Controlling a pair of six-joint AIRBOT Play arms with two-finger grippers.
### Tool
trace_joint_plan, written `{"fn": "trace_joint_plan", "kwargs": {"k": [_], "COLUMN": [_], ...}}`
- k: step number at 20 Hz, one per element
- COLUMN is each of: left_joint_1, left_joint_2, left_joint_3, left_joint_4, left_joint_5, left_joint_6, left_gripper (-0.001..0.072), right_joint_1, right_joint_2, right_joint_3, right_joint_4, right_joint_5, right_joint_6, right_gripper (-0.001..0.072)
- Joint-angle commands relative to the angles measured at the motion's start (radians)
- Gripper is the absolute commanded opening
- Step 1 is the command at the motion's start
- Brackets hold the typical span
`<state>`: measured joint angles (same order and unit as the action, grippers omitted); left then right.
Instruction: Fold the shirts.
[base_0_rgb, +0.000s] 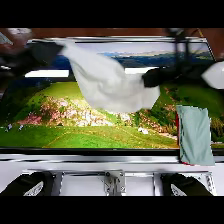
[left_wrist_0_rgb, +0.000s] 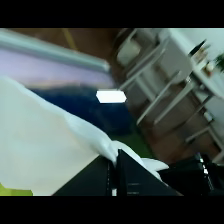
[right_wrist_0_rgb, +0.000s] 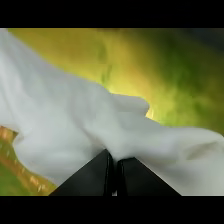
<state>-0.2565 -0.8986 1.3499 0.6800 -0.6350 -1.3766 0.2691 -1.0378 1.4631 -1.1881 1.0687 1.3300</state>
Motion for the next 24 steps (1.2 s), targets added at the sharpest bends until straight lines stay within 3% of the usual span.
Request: {"fn": "trace_joint_plan", "kwargs": {"k": [1,5,8,10,13,15,19,22,24], "left_joint_1": [0.000,0.001,0.001,0.001,0.001,0.001,0.001,0.001,0.001], "left_joint_2": [0.134,0.181,0.182,0.182,0.182,0.172,0.125,0.035,-0.063], "left_joint_3": [0.207,0.244,0.244,0.244,0.214,0.164,-0.016,-0.159,-0.208], "left_joint_4": [0.004,0.042,0.226,0.366,0.497,0.540,0.607,0.607,0.607], "left_joint_5": [0.014,-0.176,-0.454,-0.572,-0.634,-0.626,-0.523,-0.394,-0.304], "left_joint_6": [0.003,-0.003,-0.108,-0.161,-0.193,-0.201,-0.226,-0.227,-0.227], "left_gripper": [0.0037,0.0037,0.0037,0.0037,0.0037,0.0037,0.0037,0.0038,0.0038], "right_joint_1": [0.018,0.021,0.021,0.021,0.021,0.021,0.021,0.021,0.021], "right_joint_2": [0.163,0.232,0.257,0.247,0.185,0.137,0.048,-0.100,-0.232], "right_joint_3": [0.156,0.225,0.225,0.225,0.219,0.151,-0.169,-0.360,-0.373], "right_joint_4": [-0.042,-0.045,-0.063,-0.099,-0.114,-0.096,-0.083,-0.090,-0.085], "right_joint_5": [-0.100,0.014,0.250,0.428,0.652,0.694,0.537,0.215,0.001], "right_joint_6": [0.003,0.055,0.087,0.161,0.295,0.336,0.338,0.324,0.304], "right_gripper": [0.0070,0.0070,0.0070,0.0070,0.0071,0.0071,0.0071,0.0071,0.0072]}}
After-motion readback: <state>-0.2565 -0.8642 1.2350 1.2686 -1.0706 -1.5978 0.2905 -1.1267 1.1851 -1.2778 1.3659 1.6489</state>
